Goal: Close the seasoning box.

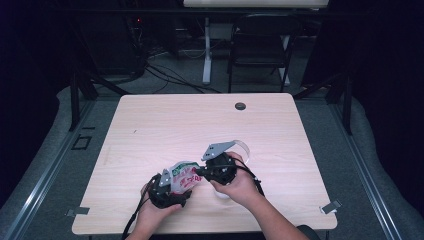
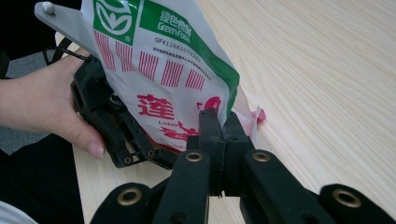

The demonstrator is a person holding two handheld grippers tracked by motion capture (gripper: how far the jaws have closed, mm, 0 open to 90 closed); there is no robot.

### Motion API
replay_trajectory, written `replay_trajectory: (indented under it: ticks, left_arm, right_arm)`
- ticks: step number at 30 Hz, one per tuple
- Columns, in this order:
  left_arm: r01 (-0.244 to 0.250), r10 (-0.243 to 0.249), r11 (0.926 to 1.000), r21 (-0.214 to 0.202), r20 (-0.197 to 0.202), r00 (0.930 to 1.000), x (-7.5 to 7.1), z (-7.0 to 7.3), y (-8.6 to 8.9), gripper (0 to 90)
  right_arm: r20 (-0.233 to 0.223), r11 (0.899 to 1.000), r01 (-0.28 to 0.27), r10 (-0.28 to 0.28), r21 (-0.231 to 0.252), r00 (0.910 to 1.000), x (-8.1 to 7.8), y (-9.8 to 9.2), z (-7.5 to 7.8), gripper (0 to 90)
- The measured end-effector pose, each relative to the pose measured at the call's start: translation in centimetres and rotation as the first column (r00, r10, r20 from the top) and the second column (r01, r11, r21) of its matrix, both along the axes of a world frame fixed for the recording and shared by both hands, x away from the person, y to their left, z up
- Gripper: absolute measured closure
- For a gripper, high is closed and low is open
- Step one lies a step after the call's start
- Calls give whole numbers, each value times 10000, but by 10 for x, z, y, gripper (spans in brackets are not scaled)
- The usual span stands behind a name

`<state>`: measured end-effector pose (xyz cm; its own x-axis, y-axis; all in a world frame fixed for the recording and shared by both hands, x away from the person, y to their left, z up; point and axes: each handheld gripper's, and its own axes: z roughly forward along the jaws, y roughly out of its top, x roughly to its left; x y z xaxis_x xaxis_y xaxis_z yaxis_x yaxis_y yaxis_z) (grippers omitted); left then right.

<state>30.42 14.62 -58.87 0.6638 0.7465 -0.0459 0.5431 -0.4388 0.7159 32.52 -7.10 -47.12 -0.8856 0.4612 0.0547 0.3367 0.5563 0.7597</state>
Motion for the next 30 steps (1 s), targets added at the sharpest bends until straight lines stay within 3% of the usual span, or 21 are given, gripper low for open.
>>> replay_trajectory:
  ticks: [6,14,21,30]
  left_arm:
    - [-185,180,9994,284,168,9997,-1,0,-1,219]
    - [-266,262,9995,154,267,9993,-2,1,0,308]
    - [-290,290,9996,-4,386,9988,-3,1,3,494]
    - [-188,191,9998,-61,503,9986,-3,5,5,568]
  right_arm:
    - [-16,10000,17,-17,34,10000,0,0,0,900]
    - [-23,10000,0,0,77,10000,0,-1,1,900]
    - [-81,9999,-61,62,121,9999,0,-1,1,900]
    - [-86,9997,-89,91,248,9999,0,-1,1,900]
